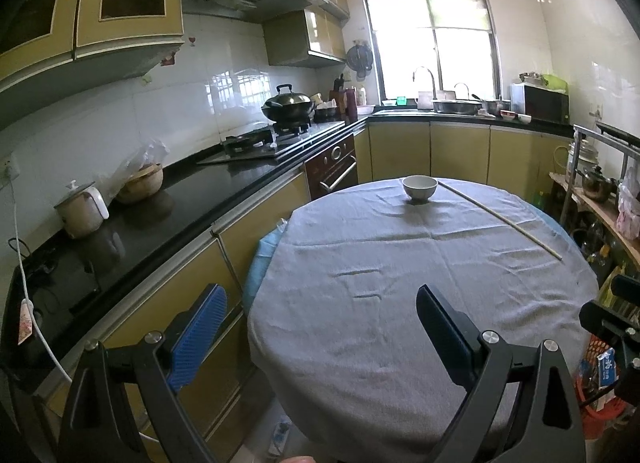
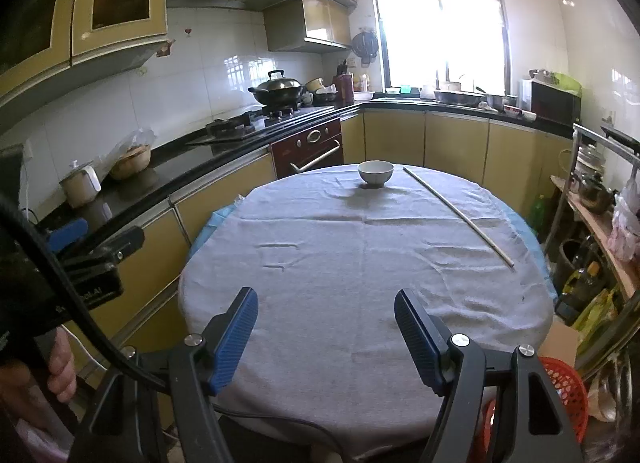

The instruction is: Collect trash

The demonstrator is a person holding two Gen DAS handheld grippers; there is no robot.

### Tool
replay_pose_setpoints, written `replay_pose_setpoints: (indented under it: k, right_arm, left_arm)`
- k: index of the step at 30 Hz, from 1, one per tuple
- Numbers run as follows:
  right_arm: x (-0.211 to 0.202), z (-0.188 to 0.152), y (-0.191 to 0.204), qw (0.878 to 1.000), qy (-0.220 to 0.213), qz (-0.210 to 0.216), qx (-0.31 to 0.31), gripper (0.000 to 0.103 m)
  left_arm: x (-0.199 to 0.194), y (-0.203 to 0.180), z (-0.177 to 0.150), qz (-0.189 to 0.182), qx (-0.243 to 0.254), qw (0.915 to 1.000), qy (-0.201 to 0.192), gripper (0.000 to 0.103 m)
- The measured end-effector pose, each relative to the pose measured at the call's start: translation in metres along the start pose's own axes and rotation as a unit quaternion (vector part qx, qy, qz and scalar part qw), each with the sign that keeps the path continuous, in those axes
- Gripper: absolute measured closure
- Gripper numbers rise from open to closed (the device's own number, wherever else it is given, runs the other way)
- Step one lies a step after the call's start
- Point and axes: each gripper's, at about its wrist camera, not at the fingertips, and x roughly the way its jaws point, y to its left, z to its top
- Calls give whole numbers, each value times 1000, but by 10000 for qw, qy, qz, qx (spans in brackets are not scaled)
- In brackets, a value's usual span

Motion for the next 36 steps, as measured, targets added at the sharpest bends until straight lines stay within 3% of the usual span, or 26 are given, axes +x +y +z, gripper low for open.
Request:
replay_pose_setpoints:
  k: [36]
  right_arm:
    - [-15,5,6,9998,-167,-22,-107,29]
  left_arm:
    - [-19,13,6,15,-194,9996,-184,7]
